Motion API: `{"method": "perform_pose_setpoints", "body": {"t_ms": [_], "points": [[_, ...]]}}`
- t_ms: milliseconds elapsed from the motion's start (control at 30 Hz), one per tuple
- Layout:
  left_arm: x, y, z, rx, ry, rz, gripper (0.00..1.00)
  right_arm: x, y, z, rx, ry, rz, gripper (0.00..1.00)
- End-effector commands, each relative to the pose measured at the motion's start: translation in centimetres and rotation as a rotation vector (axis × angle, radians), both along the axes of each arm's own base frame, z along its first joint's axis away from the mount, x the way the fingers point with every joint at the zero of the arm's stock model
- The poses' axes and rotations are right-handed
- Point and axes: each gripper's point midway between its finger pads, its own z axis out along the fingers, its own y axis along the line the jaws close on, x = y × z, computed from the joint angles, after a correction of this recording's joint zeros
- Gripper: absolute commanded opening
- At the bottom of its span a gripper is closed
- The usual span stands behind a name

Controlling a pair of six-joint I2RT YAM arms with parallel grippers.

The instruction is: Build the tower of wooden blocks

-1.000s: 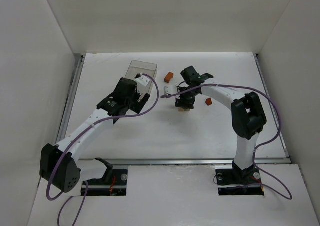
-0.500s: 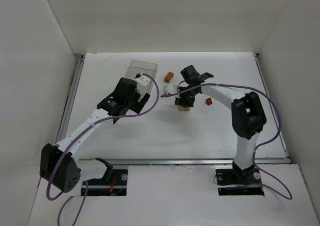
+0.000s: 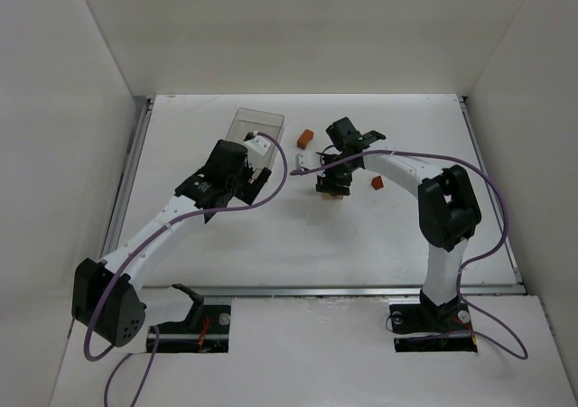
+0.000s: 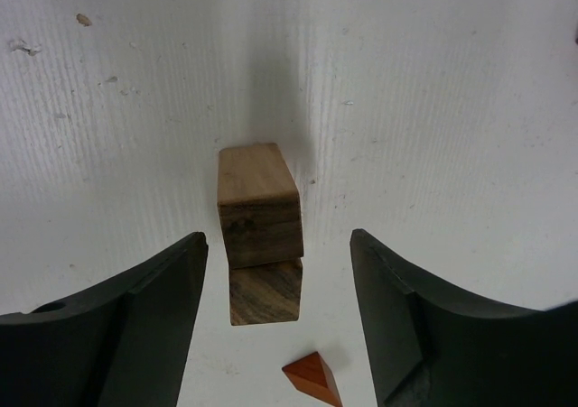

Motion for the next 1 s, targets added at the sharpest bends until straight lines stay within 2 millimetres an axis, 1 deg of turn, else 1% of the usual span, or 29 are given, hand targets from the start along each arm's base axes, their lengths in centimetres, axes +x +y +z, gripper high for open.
{"method": "perform_pose_setpoints", "body": {"t_ms": [0, 33, 67, 100, 133, 167, 200, 233, 267, 300, 333, 367, 400, 467, 500, 533, 567, 600, 633, 667, 700, 733, 767, 800, 833, 867, 900, 933, 967], "points": [[0.1, 0.1, 0.2, 0.001, -0.020, 0.003, 0.99, 1.1, 1.4, 3.2, 0.071, -0.075, 0.027, 0.71], [0.1, 0.1, 0.2, 0.001, -0.020, 0.003, 0.99, 0.9, 1.7, 3.3, 0.087, -0.066, 0.035, 0.74], [0.1, 0.1, 0.2, 0.001, -0.020, 0.003, 0.99, 1.0, 2.0, 4.3, 0.109, -0.076, 0.026, 0.74], [0.1, 0.1, -0.1, 0.005, -0.012, 0.003, 0.99, 1.5, 2.3, 4.8, 0.125, -0.092, 0.015, 0.74], [0.1, -0.1, -0.1, 0.000, -0.009, -0.004, 0.99, 1.8, 2.5, 6.1, 0.153, -0.121, -0.004, 0.74], [0.3, -0.2, 0.3, -0.005, -0.017, -0.004, 0.99, 2.0, 2.6, 6.7, 0.167, -0.135, -0.011, 0.74], [0.3, -0.2, 0.0, 0.008, -0.009, -0.009, 0.99, 2.2, 2.8, 7.4, 0.179, -0.156, -0.011, 0.74], [0.5, -0.3, 0.1, 0.003, -0.017, -0.009, 0.99, 2.7, 2.8, 8.9, 0.201, -0.199, -0.029, 0.74], [0.5, -0.3, 0.1, 0.003, -0.017, -0.009, 0.99, 2.8, 2.9, 9.7, 0.222, -0.211, -0.046, 0.74], [0.5, -0.3, -0.2, 0.009, -0.008, -0.009, 0.99, 2.8, 2.8, 10.1, 0.228, -0.224, -0.060, 0.74], [0.7, -0.6, -0.5, 0.011, -0.004, -0.025, 0.99, 3.1, 2.5, 11.0, 0.246, -0.241, -0.081, 0.74], [0.7, -0.7, -0.5, 0.006, -0.001, -0.032, 0.99, 3.2, 2.7, 12.6, 0.290, -0.269, -0.111, 0.74], [1.0, -0.9, -0.9, 0.012, 0.011, -0.032, 0.99, 3.2, 2.4, 13.2, 0.317, -0.271, -0.134, 0.74], [1.1, -1.7, -1.2, 0.004, 0.027, -0.047, 0.99, 3.3, 2.5, 15.5, 0.384, -0.309, -0.188, 0.74], [1.2, -2.1, -1.2, 0.005, 0.029, -0.056, 0.99, 3.5, 1.6, 15.8, 0.407, -0.289, -0.279, 0.74], [1.0, -2.8, -2.2, 0.013, 0.055, -0.068, 0.99, 3.4, 0.9, 15.9, 0.415, -0.280, -0.324, 0.72], [1.3, -3.5, -2.1, 0.010, 0.048, -0.079, 0.99, 3.1, 0.7, 15.3, 0.422, -0.264, -0.359, 0.71], [1.6, -4.4, -2.1, -0.010, 0.049, -0.087, 0.99, 3.2, 0.1, 16.5, 0.483, -0.260, -0.449, 0.70], [1.5, -5.3, -2.9, -0.003, 0.072, -0.102, 0.99, 3.5, -1.1, 16.5, 0.495, -0.271, -0.532, 0.71], [1.6, -6.2, -3.2, -0.016, 0.082, -0.116, 0.99, 3.1, -1.9, 15.1, 0.496, -0.243, -0.596, 0.73], [2.1, -6.8, -3.0, -0.033, 0.083, -0.115, 0.99, 3.4, -2.5, 16.5, 0.560, -0.278, -0.655, 0.75], [2.2, -8.0, -3.1, -0.057, 0.089, -0.132, 0.99, 3.4, -3.0, 16.5, 0.624, -0.234, -0.776, 0.81], [2.5, -8.6, -4.5, -0.063, 0.129, -0.118, 0.98, 3.8, -4.4, 16.3, 0.650, -0.239, -0.877, 1.00], [3.0, -9.6, -4.2, -0.078, 0.126, -0.119, 0.98, 3.6, -5.1, 15.2, 0.665, -0.208, -0.951, 1.00], [3.4, -10.1, -4.6, -0.089, 0.139, -0.118, 0.96, 3.3, -5.0, 14.5, 0.700, -0.150, -1.032, 1.00], [3.5, -10.8, -5.0, -0.090, 0.151, -0.119, 0.96, 3.6, -6.1, 14.0, 0.700, -0.152, -1.119, 1.00], [3.7, -11.3, -6.4, -0.070, 0.177, -0.113, 0.95, 3.4, -6.5, 13.4, 0.702, -0.134, -1.176, 1.00], [4.3, -11.8, -6.2, -0.084, 0.174, -0.104, 0.95, 2.9, -6.7, 11.0, 0.657, -0.079, -1.237, 1.00], [4.5, -12.3, -6.4, -0.074, 0.172, -0.106, 0.95, 2.9, -7.2, 10.1, 0.656, -0.041, -1.315, 1.00]]}}
